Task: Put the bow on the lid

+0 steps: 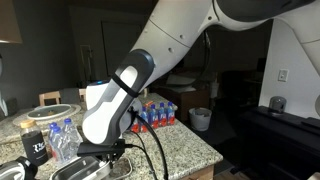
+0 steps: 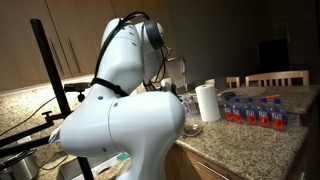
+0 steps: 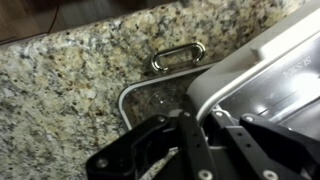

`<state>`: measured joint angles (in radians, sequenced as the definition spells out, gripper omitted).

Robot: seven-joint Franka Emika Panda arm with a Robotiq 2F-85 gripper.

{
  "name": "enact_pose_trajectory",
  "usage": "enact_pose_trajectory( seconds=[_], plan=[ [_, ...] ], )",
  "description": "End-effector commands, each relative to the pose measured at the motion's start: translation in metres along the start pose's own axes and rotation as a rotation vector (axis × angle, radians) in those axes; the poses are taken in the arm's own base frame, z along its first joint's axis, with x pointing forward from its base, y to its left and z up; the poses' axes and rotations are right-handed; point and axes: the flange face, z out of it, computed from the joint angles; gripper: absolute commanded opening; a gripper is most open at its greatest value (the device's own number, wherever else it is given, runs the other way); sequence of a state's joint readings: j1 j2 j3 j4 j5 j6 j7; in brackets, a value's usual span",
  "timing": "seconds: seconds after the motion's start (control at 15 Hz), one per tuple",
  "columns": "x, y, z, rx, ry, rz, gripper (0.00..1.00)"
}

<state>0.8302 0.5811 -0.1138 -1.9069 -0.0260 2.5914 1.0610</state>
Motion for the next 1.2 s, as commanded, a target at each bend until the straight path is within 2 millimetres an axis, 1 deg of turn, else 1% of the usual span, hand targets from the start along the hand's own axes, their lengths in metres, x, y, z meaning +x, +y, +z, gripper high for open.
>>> enact_pose_trajectory(
  seconds=[0.0, 0.2, 0.33, 0.47, 0.6, 1.0, 1.13],
  plan=[
    [0.016, 0.046, -0.012, -0.022, -0.015, 0.132, 0.04],
    [0.026, 0.077, -0.006, -0.068, 0.003, 0.182, 0.04],
    [0.026, 0.094, 0.002, -0.097, 0.000, 0.209, 0.04],
    [0.023, 0.104, 0.010, -0.110, -0.002, 0.229, 0.04],
    [0.019, 0.107, 0.015, -0.096, -0.007, 0.254, 0.04],
    [0.018, 0.095, 0.009, -0.014, -0.001, 0.338, 0.04],
    [0.019, 0.092, 0.011, -0.001, 0.005, 0.357, 0.04]
  ],
)
